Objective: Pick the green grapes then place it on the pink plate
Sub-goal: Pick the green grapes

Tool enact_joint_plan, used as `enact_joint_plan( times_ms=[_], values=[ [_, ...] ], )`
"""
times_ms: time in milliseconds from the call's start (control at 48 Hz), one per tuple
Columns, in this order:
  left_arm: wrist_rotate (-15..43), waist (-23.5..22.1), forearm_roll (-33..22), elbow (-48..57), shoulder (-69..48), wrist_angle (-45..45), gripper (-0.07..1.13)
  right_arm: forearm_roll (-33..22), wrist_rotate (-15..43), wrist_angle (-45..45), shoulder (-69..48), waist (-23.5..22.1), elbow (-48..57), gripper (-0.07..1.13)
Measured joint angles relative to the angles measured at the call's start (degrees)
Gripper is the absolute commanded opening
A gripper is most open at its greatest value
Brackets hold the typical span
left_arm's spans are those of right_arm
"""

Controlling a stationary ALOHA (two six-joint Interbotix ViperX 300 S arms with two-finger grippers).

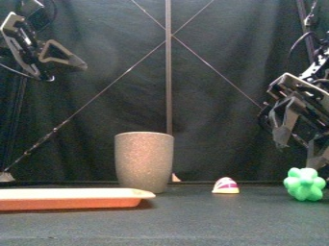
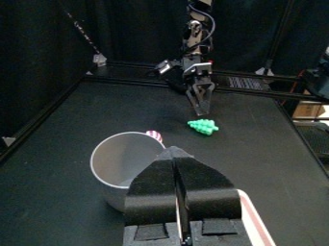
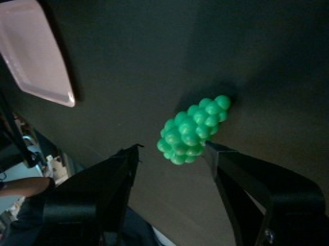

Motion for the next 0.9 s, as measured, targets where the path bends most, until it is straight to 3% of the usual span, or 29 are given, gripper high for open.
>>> enact_joint_plan(
  times_ms=[562, 896],
  values=[
    [0.1, -0.4, 0.0, 0.0, 0.0, -0.1, 0.11, 1.1, -0.2, 0.4, 11.0, 2.8, -3.7, 0.89],
    [0.1, -0.3, 0.2, 0.0, 0.0, -0.1, 0.11, 0.3, -0.3, 0.4, 11.3, 5.7, -4.4, 0.63]
  ],
)
